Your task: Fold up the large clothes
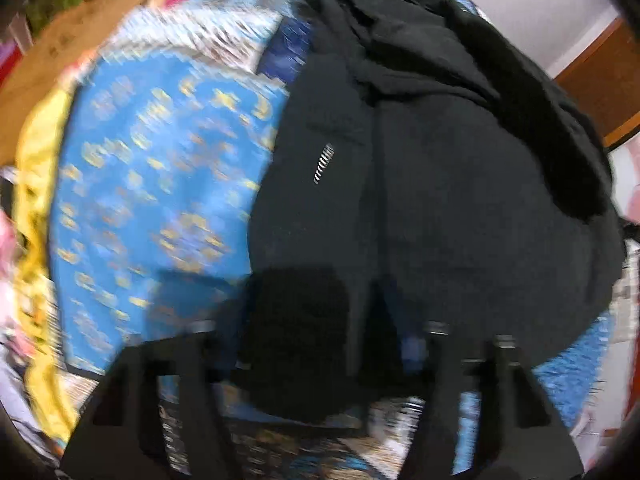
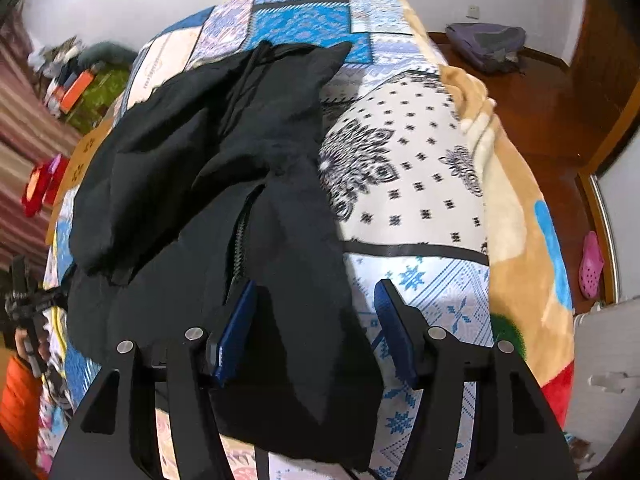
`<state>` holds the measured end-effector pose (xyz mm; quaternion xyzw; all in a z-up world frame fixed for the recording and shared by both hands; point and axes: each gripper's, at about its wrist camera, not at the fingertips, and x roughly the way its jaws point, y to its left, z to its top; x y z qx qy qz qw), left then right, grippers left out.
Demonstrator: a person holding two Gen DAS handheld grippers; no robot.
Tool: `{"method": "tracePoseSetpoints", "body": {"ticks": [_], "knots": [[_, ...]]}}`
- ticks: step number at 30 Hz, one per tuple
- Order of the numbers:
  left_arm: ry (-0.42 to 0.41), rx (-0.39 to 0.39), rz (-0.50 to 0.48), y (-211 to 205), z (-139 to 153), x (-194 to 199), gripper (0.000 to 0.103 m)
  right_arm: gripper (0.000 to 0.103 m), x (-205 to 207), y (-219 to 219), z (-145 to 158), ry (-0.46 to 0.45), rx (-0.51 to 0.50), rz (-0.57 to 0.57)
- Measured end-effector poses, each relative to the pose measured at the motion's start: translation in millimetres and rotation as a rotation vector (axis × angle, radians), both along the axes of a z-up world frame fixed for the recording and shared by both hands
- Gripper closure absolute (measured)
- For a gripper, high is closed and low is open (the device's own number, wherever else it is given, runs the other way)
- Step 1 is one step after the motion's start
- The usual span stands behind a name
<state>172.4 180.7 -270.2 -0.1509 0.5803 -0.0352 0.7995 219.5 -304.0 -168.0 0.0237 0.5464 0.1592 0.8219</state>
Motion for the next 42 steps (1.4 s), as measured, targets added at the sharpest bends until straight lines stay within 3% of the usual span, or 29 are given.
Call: {"method": "tracePoseSetpoints", "body": {"ticks": [1,3,4,6,10,17,22,28,35,42], "knots": [[-0.002,0.003,0.010,-2,0,-1,0.058,0.048,-4,1,1,-0.007,-0.001,0.009],[-0.008,-0.009,0.018,-7,2,-6,0.076,0.063,-10,0,2,-0.002,0.036,0.010],[-0.006,-0.027,0.029,-9,3,-8,0.076,0.068,-12,-1,3,0.001,0.054,0.004],[-0.005,-0.066,0.053,-11,7,-13,0.078,0.093,-14,-1,5,0.001,0.040,-0.023],[-0.043,-0.125,0.052,-17,35,-20,0.081,0.096,-14,1,12,0.033,0.089,-0.050],[-0.206,-0.261,0.048,-8,116,-11,0.083,0.099,2,16,51,-0.031,0.170,-0.030],[-0.300,-0.324,0.024,-5,164,25,0.083,0.099,27,25,80,-0.106,0.195,-0.015],[-0.380,-0.362,0.061,9,188,68,0.083,0.099,73,39,91,-0.136,0.202,0.001],[-0.393,-0.330,0.183,55,173,131,0.083,0.099,146,20,89,-0.126,0.265,-0.089],[-0.260,-0.272,0.323,93,91,201,0.083,0.099,219,-4,31,-0.007,0.331,-0.205]]}}
